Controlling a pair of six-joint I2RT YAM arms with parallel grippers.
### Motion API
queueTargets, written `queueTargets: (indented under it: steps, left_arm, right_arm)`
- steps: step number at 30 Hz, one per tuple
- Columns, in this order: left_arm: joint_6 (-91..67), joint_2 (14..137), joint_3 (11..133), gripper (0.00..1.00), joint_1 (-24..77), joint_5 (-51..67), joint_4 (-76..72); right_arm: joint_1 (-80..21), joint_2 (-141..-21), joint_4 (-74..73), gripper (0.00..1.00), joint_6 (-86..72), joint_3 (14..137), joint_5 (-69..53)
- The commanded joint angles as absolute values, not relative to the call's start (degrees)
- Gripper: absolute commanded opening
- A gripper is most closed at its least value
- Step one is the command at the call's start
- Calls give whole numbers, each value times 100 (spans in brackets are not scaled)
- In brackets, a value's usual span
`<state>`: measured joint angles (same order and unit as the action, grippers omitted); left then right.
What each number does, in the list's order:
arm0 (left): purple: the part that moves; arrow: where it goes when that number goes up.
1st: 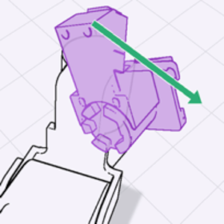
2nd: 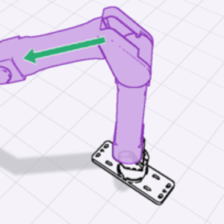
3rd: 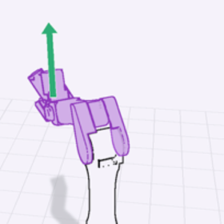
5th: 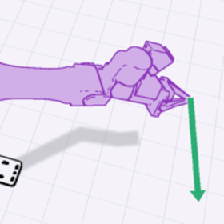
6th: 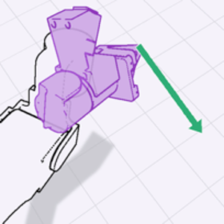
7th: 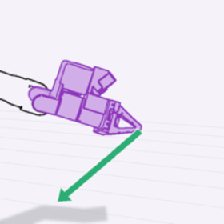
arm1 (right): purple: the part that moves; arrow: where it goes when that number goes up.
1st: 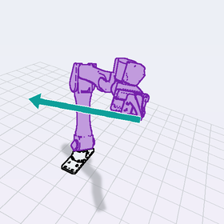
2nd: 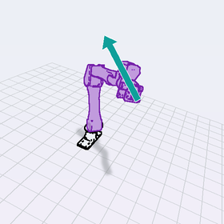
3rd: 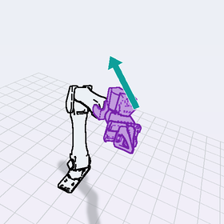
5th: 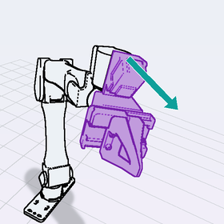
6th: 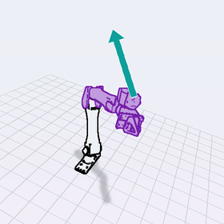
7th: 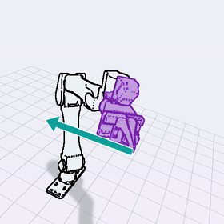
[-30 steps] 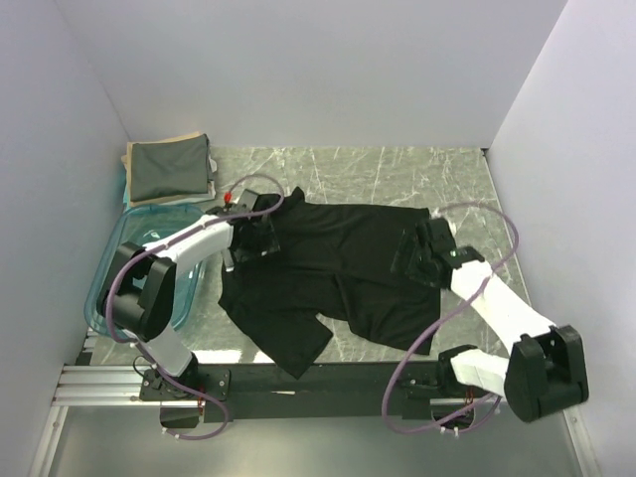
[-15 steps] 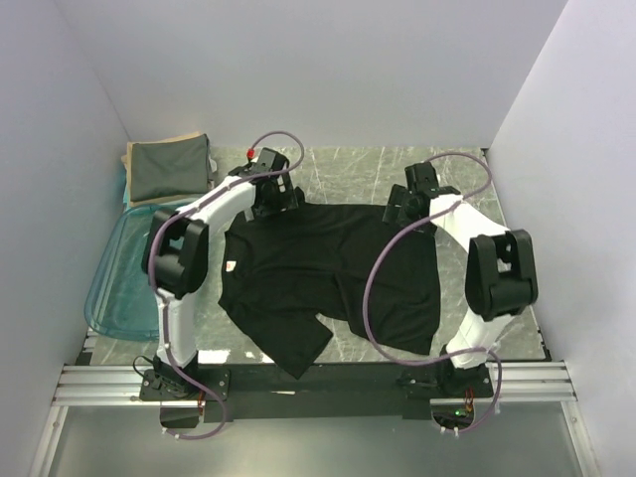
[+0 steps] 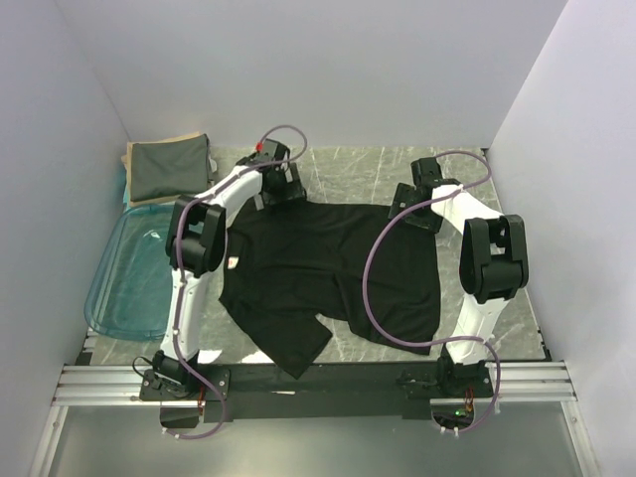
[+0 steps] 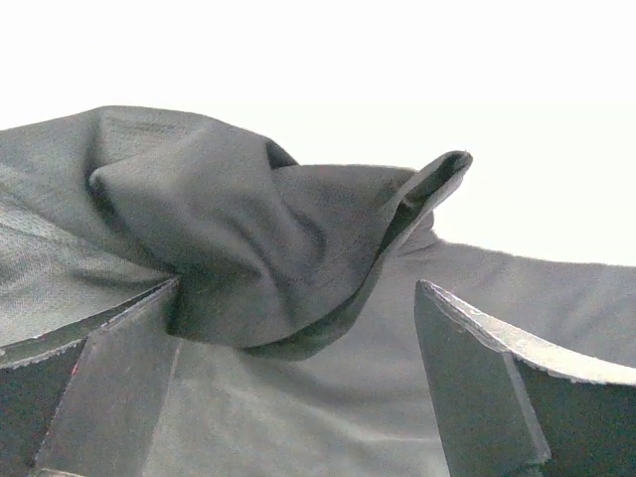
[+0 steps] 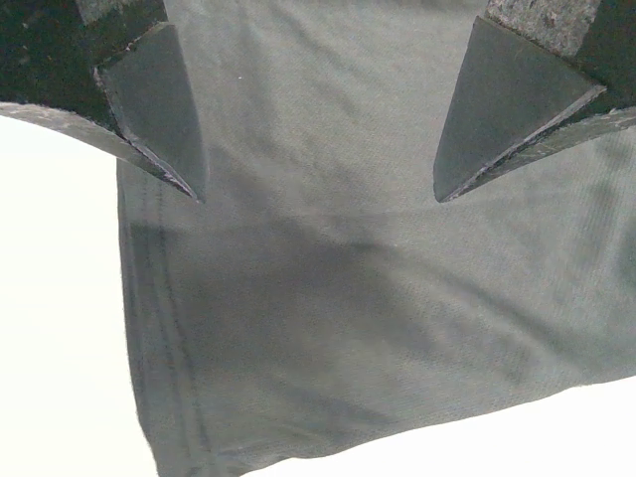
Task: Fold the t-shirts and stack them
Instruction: Flatten the tshirt out
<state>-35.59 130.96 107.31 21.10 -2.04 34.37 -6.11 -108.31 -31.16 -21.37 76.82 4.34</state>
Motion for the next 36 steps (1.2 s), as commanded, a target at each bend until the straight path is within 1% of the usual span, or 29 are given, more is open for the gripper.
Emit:
queueTargets:
  steps: [1,2,5,7,8,12,15,19,20,22,25,27,30,31,33,36]
  left_arm:
    - [-3656,13394,11626,99,1847,202,3103]
    - [-3882,13516,11889,99,1802,89,2972]
    - [-4488,13745,12242,99,1512,237,2322]
    - [-4806,13868,12427,99,1372,18,2023]
    - [-4999,14026,12767,99,1328,44,2021]
    - [-5089,14116,13201,99,1204,18,2188]
    - [-4861,13686,12737,99,1213,-148,2197]
    - [-4588,12625,11718,99,1230,-351,2425]
    - [-4518,12438,11194,99,1248,-325,2321]
    - [-4308,11965,10525,100,1353,-46,2233]
    - [-4114,11656,9978,100,1678,237,2154]
    - [-4061,11663,9905,99,1993,237,2101]
    - [-4078,12022,10299,99,2197,246,2389]
    - [-4096,12258,10588,99,2206,298,2599]
    - [-4210,12436,10757,99,2215,237,2768]
    - [-4307,12516,10636,99,2224,298,2699]
  right_arm:
    - [-580,-10828,-3103,100,-2057,7866,396]
    - [-571,-10837,-3094,100,-2057,7866,387]
    - [-571,-10863,-3111,100,-2065,7875,422]
    - [-554,-10846,-3111,100,-2083,7884,396]
    - [-554,-10846,-3103,100,-2057,7875,378]
    - [-536,-10811,-3103,100,-2057,7866,396]
    - [-536,-10846,-3111,100,-2048,7936,352]
    - [-527,-10960,-3181,100,-2013,8085,237]
    - [-536,-10977,-3190,100,-2021,8112,237]
    - [-527,-11013,-3199,100,-2013,8147,228]
    - [-536,-10986,-3138,100,-2030,8095,202]
    - [-536,-10951,-3129,100,-2030,8042,193]
    - [-536,-10855,-3077,100,-2048,7920,202]
    - [-536,-10837,-3059,100,-2030,7893,185]
    - [-536,-10767,-3041,100,-2030,7814,220]
    - [-536,-10705,-3015,100,-2021,7770,237]
